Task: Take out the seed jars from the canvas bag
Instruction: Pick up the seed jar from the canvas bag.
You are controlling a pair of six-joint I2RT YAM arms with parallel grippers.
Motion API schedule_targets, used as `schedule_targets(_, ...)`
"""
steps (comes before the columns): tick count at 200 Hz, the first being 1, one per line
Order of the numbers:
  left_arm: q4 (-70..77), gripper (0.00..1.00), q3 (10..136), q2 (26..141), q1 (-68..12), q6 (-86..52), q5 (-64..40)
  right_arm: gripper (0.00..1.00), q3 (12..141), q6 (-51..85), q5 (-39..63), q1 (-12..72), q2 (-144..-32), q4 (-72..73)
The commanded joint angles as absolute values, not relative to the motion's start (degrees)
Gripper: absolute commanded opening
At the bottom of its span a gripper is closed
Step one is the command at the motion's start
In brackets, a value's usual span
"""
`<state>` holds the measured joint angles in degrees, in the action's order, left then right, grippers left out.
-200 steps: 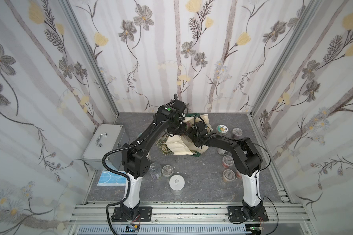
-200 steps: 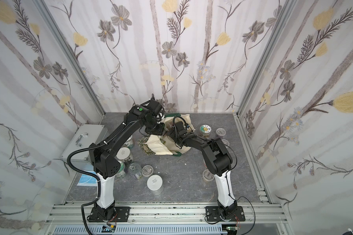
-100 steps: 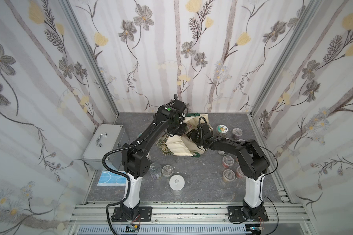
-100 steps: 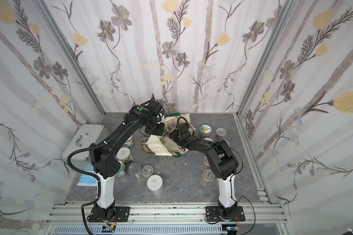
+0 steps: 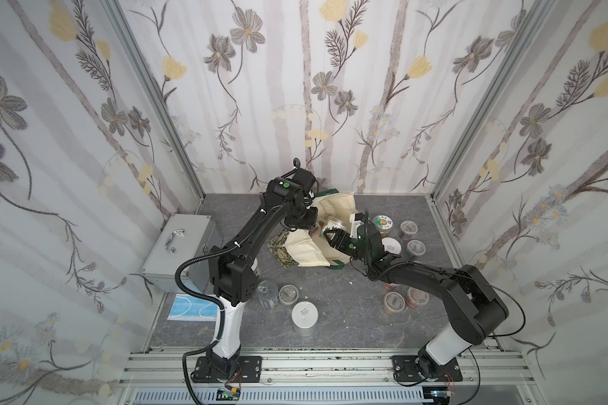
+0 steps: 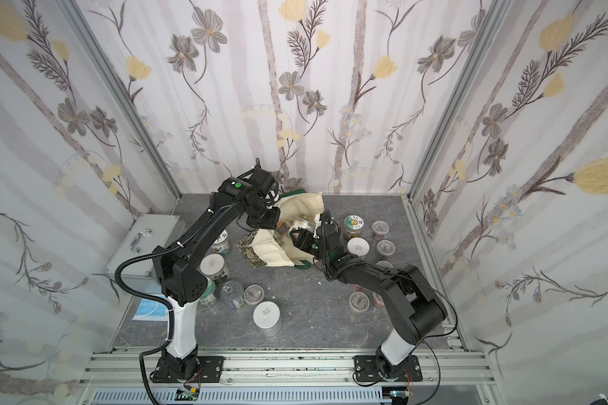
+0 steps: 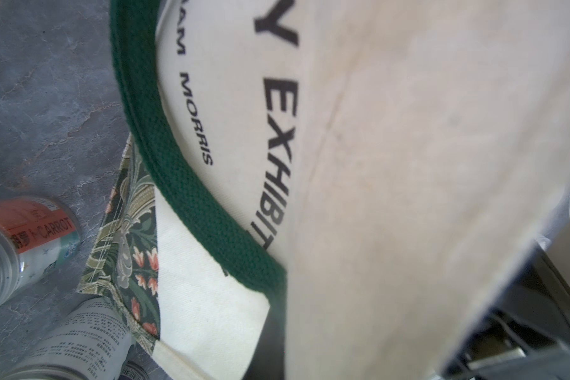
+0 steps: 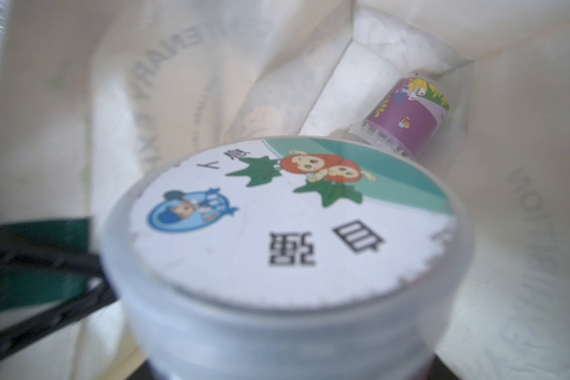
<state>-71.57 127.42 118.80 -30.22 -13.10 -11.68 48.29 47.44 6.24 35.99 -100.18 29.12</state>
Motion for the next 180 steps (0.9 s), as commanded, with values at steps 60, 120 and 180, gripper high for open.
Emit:
schedule_targets(60,-74.76,0.01,132.85,122.4,-25.24,-11.27,-15.44,0.65,31.99,25.37,-11.81,48.42,-77.71,38.99)
schedule_targets(120,-76.59,0.01,136.93,125.66,-22.34,-9.85,-16.0,0.61,22.15,15.81,-25.23,59.79,-66.28,38.24)
schedule_targets(180,-76.49,0.01,137.2,126.34,-21.4,-9.79,-16.81,0.62,15.74,15.08,-31.84,67.81,-73.12,44.12)
